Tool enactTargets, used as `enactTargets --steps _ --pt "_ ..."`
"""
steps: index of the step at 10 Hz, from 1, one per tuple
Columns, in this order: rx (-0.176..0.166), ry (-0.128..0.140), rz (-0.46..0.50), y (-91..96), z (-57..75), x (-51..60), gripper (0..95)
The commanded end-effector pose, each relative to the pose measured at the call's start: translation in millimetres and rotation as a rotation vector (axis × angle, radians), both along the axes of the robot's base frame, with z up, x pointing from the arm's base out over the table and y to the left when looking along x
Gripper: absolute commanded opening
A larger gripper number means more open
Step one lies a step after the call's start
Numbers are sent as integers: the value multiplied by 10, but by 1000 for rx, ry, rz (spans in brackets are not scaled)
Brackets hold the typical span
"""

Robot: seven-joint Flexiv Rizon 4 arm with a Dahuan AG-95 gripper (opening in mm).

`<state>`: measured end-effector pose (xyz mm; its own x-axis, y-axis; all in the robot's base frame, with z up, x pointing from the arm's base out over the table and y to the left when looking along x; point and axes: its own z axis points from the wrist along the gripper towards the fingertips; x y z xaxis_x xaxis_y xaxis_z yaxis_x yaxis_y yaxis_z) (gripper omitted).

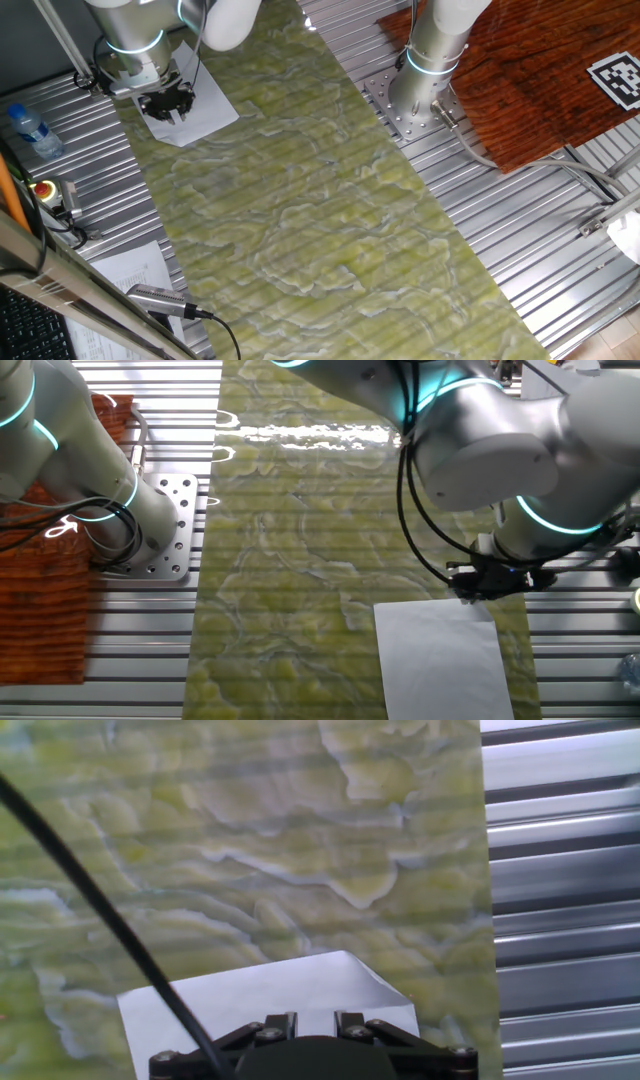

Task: Flip over and spread out the paper that is laid flat on the table

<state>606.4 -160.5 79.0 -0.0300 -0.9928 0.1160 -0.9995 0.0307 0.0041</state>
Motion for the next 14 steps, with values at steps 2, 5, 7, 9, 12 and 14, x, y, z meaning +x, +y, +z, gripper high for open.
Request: enactTargets --steps 2,5,7,9,12,14 --pt "-3 -18 30 27 -11 -10 0" --pt "-2 -17 21 26 -13 -11 190" --pt "-3 -21 -9 41 -18 -15 190" --pt "12 -25 -62 78 -20 -21 190" --pt "22 45 -36 78 -20 -21 190" --pt "9 42 10 78 -20 -21 190"
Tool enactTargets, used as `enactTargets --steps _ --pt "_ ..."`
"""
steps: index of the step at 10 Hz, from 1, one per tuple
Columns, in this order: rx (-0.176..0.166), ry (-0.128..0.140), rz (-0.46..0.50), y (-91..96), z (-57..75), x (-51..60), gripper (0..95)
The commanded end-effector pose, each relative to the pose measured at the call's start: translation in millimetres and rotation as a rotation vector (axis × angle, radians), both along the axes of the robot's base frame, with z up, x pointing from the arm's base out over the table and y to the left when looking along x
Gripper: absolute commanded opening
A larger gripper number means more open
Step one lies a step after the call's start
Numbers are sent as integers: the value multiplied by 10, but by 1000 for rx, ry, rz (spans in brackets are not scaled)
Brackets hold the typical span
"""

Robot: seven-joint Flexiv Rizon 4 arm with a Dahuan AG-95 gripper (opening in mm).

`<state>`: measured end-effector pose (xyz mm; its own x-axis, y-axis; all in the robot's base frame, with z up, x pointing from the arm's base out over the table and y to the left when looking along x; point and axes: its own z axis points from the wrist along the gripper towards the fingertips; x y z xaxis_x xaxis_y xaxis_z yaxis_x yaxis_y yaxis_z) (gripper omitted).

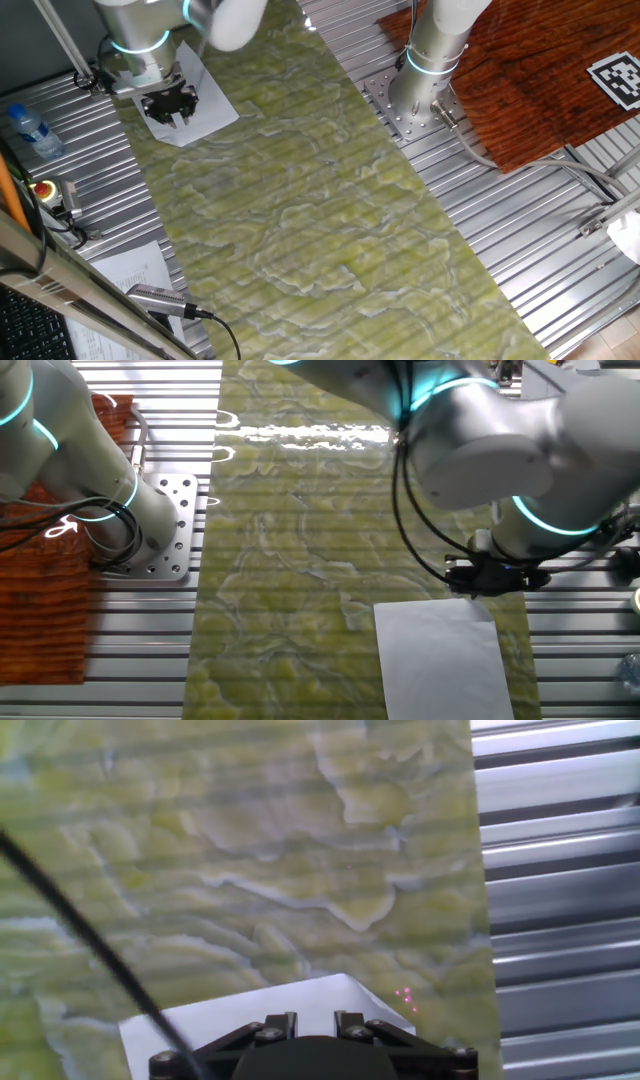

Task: Flip over and spread out the paper that is laid flat on the table

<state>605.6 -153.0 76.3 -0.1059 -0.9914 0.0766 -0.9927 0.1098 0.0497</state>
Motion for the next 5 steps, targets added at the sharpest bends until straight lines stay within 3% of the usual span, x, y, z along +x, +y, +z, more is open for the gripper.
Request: enactTargets --steps 1,5 --pt "-49 -13 112 -11 -2 -16 190" --pt "-41 -58 161 -144 -198 34 190"
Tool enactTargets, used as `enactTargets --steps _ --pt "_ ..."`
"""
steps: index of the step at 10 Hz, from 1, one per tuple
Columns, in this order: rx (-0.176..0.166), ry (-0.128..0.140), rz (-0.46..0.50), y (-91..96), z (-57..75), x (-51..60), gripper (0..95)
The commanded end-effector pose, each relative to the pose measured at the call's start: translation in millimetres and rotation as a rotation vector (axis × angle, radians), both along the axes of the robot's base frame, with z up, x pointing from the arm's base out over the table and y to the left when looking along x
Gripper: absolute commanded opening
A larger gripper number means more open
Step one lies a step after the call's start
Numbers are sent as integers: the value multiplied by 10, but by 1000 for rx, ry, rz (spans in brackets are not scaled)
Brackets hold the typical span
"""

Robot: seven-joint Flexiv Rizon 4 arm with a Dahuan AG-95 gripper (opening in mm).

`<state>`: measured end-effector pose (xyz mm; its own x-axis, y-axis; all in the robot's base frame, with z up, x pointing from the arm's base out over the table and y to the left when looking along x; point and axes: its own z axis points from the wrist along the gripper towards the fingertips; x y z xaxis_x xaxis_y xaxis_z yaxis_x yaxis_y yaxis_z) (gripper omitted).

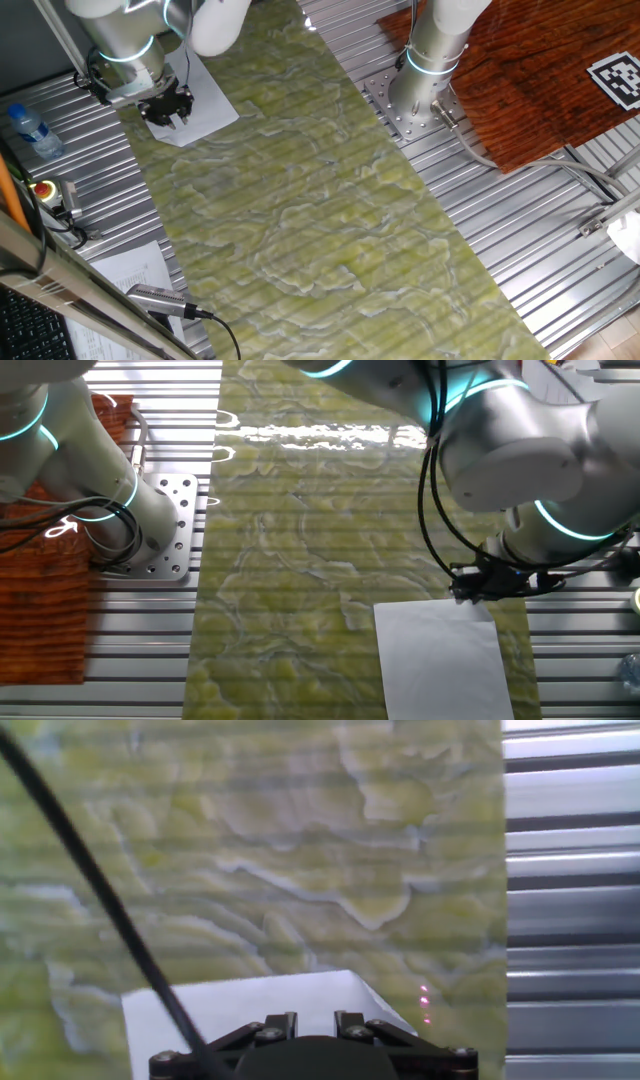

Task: Flip over and spread out the paper that is laid flat on the table

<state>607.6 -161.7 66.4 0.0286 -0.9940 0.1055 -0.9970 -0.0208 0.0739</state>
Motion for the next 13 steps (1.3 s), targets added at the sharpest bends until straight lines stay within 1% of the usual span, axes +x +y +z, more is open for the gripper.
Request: enactTargets --steps 1,2,3,4,5,6,7,8,10,11,13 --pt "1 -90 30 -49 -127 35 190" --pt "0 -99 45 -29 -131 96 190" --pt "2 -100 53 -28 -123 156 190" --pt "12 -99 75 -29 -118 227 190" --pt "13 -102 74 -20 -130 275 190" --pt "15 -103 69 -6 -154 302 190" --pt "32 -103 73 22 -207 345 190" --pt "37 -101 81 34 -240 363 190" --pt "28 -101 86 37 -290 369 190" --pt "15 -98 94 36 -291 369 190" --pt "14 -89 120 34 -290 369 190"
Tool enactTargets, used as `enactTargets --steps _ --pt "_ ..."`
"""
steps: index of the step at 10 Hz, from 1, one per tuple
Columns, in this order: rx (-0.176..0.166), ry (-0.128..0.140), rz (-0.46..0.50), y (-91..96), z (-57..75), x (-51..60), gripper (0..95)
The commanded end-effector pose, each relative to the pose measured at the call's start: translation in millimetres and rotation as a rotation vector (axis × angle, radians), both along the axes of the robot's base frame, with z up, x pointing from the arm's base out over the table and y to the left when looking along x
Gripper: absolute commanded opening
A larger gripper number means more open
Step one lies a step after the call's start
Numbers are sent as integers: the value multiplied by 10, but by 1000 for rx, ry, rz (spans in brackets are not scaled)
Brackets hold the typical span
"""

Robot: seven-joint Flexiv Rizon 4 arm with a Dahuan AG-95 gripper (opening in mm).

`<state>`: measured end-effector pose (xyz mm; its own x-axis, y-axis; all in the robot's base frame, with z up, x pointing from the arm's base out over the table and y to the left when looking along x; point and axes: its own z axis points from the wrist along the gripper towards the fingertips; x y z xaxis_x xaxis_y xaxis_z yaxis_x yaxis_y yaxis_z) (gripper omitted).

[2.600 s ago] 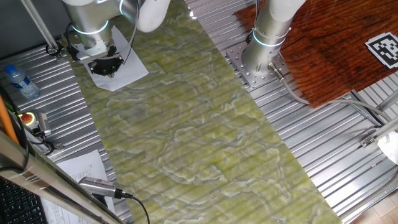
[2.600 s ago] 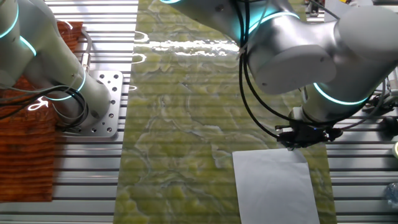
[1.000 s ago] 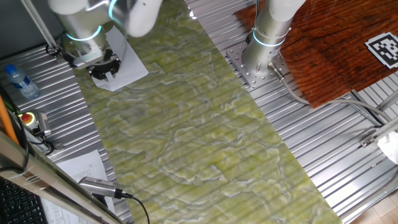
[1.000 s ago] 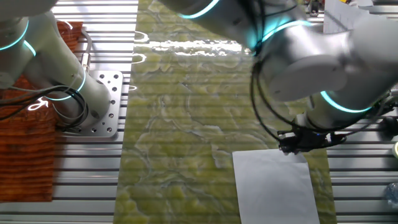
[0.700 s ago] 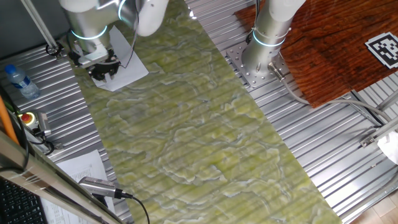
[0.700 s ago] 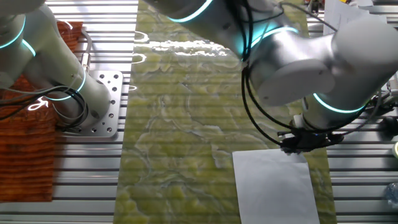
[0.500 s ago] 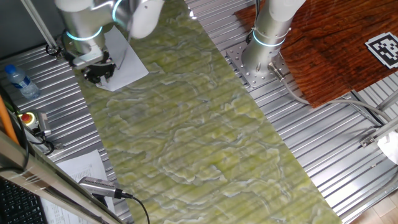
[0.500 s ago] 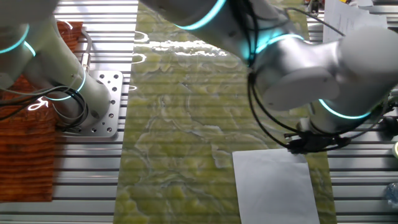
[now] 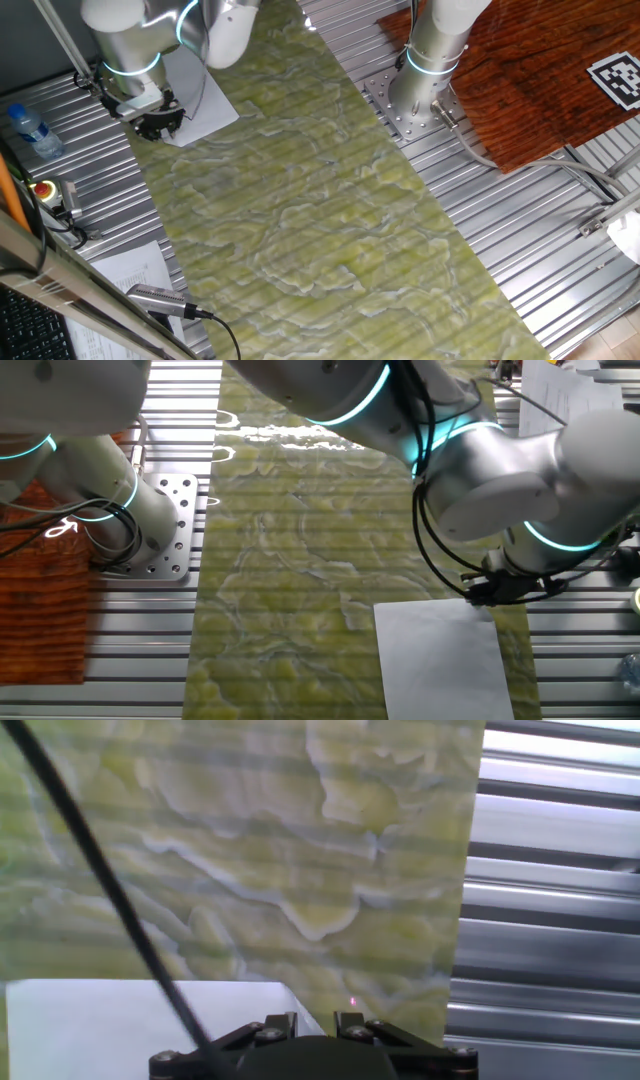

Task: Flip over and spread out the paper that is laid flat on the table

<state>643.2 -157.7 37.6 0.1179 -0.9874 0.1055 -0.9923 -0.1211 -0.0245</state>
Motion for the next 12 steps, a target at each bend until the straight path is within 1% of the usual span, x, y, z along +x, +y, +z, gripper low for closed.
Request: enactTargets --steps 1,2,4,5,6,7,8,9,10,11,12 --pt "7 8 26 -12 -6 11 190" --pt "7 1 21 -22 -19 0 190" --pt "11 -2 12 -24 -23 -3 190" --pt "23 8 2 -23 -22 -2 190" --pt "52 31 -5 -17 5 2 190" --pt "65 61 5 -5 86 11 190" --pt "54 90 11 -5 86 11 190" --pt "40 90 42 -5 86 11 190" --pt "36 74 68 -5 86 11 190" --pt "36 40 90 -5 86 11 190" --pt "38 22 92 -5 86 11 190"
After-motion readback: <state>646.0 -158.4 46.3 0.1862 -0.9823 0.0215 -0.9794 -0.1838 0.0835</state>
